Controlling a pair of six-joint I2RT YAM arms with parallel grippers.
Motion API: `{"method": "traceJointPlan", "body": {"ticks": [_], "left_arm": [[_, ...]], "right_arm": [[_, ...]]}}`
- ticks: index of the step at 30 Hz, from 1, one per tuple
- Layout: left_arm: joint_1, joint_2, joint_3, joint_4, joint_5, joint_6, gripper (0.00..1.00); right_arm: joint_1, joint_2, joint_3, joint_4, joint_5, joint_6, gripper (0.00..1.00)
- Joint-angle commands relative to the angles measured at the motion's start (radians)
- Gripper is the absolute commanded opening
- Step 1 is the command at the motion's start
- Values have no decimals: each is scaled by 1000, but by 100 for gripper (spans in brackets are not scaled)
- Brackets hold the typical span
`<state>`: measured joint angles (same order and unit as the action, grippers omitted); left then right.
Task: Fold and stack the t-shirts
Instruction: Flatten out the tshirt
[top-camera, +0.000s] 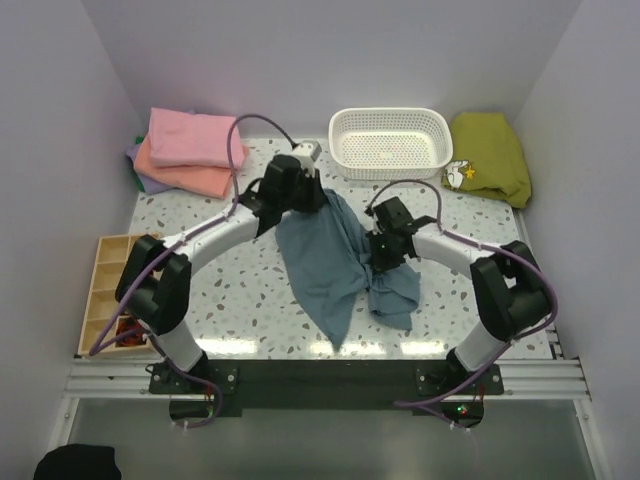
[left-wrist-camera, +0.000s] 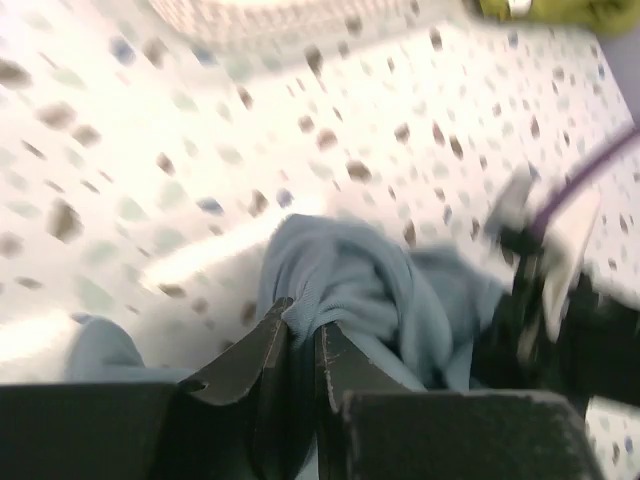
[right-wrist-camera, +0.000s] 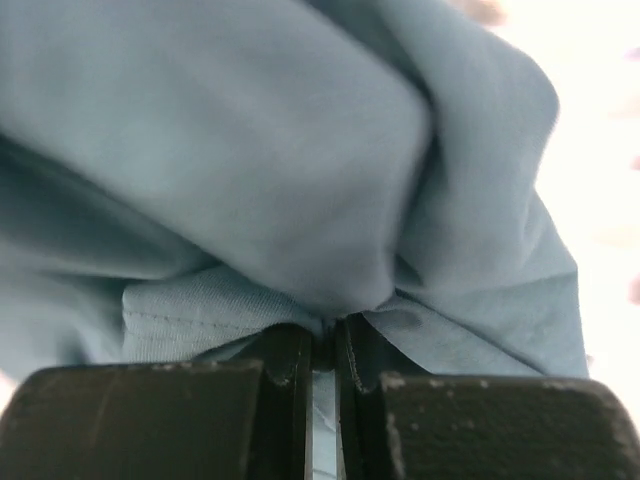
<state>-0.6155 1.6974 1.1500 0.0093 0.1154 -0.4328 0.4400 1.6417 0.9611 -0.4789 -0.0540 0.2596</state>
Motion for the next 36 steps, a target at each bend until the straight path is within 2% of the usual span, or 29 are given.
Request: {"method": "traceJointPlan", "body": {"ticks": [1, 3, 7, 9, 10, 11, 12, 15, 16, 18, 19, 20, 22, 23, 26, 29, 30, 33, 34, 36], "left_arm": [[51, 23, 309, -170, -42, 140, 3], [51, 103, 388, -204, -8, 151, 3], [51, 195, 485, -190, 69, 146, 14], [49, 215, 485, -169, 79, 149, 41], [49, 220, 481, -163, 73, 147, 66], [51, 223, 478, -158, 67, 152, 72], [51, 217, 467, -151, 57, 154, 99], [51, 157, 393, -120, -6, 163, 100], [51, 134, 343, -97, -60, 163, 100], [51, 52, 286, -82, -112, 152, 100], [53, 21, 227, -74, -165, 141, 100], [54, -43, 194, -69, -190, 120, 100], [56, -108, 93, -62, -239, 102, 100], [56, -173, 56, -55, -252, 77, 100], [56, -299, -113, -25, -244, 10, 100], [56, -413, -320, 95, -180, -79, 100], [56, -441, -425, 122, -165, -104, 100], [51, -531, -609, 250, -128, -184, 100], [49, -556, -640, 291, -131, -198, 100], [49, -567, -682, 288, -149, -210, 100]], "right_arm": [[251, 36, -41, -32, -198, 4, 0], [324, 59, -12, -37, -193, 36, 0], [507, 30, -76, 69, -250, 111, 1], [542, -2, -128, 158, -271, 150, 34], [555, -50, -136, 164, -232, 161, 56], [557, -75, -140, 143, -215, 161, 66], [557, -110, -137, 114, -180, 159, 68], [559, -265, -102, -39, 4, 170, 74], [557, -354, -91, -106, 101, 178, 80], [557, -434, -59, -154, 198, 211, 84], [559, -475, -52, -196, 279, 227, 89], [557, -535, -44, -207, 415, 242, 92], [556, -581, -38, -205, 540, 250, 99], [556, -608, -39, -198, 615, 250, 99], [551, -611, -36, -104, 677, 188, 99], [516, -539, -6, 2, 712, 110, 99], [473, -473, 25, 26, 670, 68, 99], [369, -328, 97, 97, 622, 8, 99], [340, -292, 114, 147, 544, -11, 99], [287, -211, 198, 163, 502, -55, 99]]}}
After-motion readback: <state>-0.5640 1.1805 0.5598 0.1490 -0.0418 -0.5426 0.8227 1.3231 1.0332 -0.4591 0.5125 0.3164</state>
